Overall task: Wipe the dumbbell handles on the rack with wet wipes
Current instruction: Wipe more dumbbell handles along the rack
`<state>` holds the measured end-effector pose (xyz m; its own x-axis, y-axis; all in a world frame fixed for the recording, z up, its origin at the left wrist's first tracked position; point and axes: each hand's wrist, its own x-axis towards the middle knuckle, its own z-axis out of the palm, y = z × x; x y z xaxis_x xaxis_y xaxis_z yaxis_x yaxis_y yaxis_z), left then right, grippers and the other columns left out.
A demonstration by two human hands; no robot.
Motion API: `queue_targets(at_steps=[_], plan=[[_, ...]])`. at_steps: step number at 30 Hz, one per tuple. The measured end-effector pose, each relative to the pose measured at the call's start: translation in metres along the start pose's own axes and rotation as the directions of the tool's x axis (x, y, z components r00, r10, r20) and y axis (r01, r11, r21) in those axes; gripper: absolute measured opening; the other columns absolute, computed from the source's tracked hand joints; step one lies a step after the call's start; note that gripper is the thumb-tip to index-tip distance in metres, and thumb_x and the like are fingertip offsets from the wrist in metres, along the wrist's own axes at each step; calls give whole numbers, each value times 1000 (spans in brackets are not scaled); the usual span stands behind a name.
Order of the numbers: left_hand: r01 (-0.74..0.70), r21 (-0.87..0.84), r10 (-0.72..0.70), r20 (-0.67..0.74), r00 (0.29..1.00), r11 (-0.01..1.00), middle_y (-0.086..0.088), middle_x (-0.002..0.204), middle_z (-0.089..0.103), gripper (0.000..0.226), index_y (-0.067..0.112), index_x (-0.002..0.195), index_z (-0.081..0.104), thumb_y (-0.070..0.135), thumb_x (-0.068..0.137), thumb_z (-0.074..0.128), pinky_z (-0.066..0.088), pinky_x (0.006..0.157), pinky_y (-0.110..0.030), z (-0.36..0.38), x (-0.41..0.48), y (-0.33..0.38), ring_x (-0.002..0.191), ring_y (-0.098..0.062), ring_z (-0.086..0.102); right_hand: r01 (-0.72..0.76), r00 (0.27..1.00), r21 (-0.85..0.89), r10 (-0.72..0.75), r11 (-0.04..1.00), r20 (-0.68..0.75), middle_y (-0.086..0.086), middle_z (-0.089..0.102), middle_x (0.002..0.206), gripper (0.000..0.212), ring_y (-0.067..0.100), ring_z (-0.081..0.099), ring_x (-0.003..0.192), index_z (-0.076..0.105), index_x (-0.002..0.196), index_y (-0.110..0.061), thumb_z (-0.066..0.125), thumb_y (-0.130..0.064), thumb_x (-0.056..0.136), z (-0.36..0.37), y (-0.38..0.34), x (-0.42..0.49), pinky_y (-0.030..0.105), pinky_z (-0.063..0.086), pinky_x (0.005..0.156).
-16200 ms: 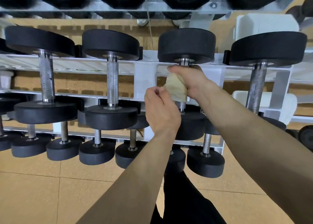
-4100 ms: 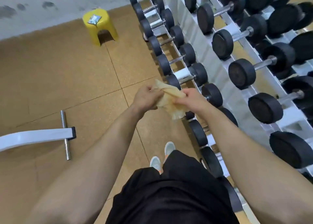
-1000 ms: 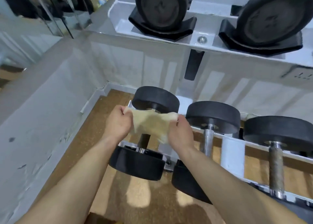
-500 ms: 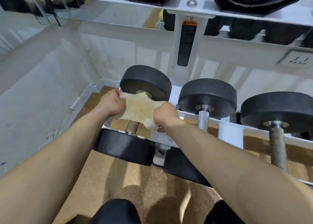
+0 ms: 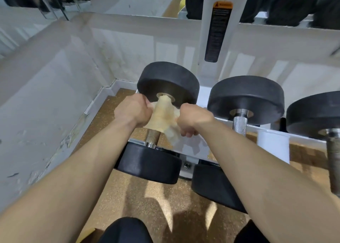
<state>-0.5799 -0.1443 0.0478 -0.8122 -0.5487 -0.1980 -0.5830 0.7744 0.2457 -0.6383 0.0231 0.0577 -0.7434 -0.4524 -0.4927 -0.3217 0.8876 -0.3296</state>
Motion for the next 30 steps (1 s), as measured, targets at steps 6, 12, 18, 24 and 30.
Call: queue_targets(at_steps=[6,12,18,24,30], plan=[[111,-103,-124,-125,984,988,-10,100,70,33,20,98,66,45,91,46,52,81,-39,-13,-14,-3,93,-36,63,-22,997,101,15,995,72,4,73,60,29,21,66,59,72,85,-4,46,-10,96,-3,5,1,44,62,82],[3,-379,104,259,960,925,-2,82,67,27,16,87,68,43,86,73,48,61,-23,-28,-40,32,75,-20,63,3,991,98,-16,995,135,11,72,63,37,28,58,58,69,88,-1,35,9,77,-8,13,-11,37,58,71],[241,-571,-40,341,939,785,-9,86,70,30,6,109,58,13,87,77,52,45,-20,3,-23,54,64,-18,68,40,999,85,-38,996,-15,8,67,71,15,27,67,71,64,79,-11,51,-4,84,-11,14,-14,47,61,85],[420,-653,7,546,838,630,-18,102,76,31,5,107,72,21,82,81,58,90,-53,-2,-10,53,90,-32,73,95,995,65,-95,993,-2,5,62,82,11,23,60,73,50,82,-16,49,-5,83,-15,8,-19,39,57,84],[430,-728,152,583,798,535,-22,114,67,44,0,128,62,20,90,72,54,92,-47,3,-7,41,98,-33,65,105,994,48,-105,993,0,4,60,83,10,22,56,71,55,92,-15,51,-7,87,-15,11,-19,41,55,86]])
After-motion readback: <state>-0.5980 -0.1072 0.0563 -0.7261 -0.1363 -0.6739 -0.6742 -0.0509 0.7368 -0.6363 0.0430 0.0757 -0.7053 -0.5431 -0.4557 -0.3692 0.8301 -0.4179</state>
